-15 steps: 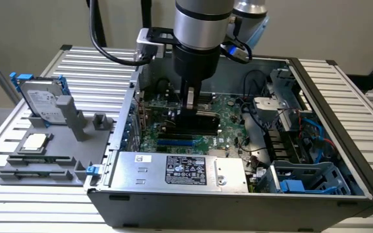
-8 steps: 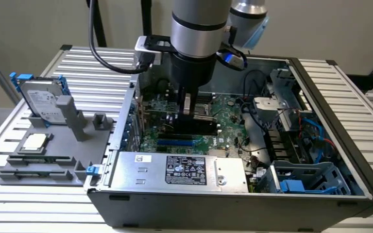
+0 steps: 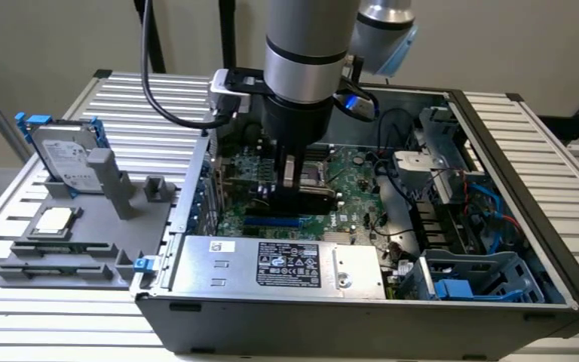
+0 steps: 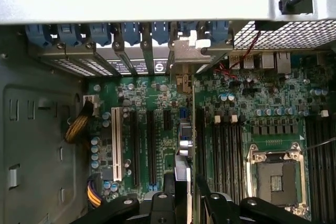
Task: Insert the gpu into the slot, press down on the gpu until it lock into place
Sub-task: 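Insert the gpu into the slot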
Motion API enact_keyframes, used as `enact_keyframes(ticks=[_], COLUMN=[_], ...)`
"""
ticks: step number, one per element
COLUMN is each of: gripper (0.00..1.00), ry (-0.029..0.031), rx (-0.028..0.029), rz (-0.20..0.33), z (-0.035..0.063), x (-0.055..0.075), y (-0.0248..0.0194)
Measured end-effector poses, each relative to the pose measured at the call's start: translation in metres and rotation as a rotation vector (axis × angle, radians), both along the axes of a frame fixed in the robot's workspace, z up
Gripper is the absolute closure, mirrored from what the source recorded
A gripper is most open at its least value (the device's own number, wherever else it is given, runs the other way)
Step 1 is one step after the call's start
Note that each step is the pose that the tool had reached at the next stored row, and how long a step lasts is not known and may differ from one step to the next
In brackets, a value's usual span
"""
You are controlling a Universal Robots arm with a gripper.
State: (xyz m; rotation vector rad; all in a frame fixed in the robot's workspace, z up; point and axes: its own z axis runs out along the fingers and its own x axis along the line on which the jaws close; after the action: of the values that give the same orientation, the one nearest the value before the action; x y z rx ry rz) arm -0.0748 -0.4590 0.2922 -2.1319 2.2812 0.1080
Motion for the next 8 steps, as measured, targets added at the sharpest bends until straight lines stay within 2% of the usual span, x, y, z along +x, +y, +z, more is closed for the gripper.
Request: enact_keyframes(ticks=[8], gripper=[0.74], ry=[0.0005], rx=[0.0], rz=[0.0], z=[-0.0026], x=[0.0], y=[0.0])
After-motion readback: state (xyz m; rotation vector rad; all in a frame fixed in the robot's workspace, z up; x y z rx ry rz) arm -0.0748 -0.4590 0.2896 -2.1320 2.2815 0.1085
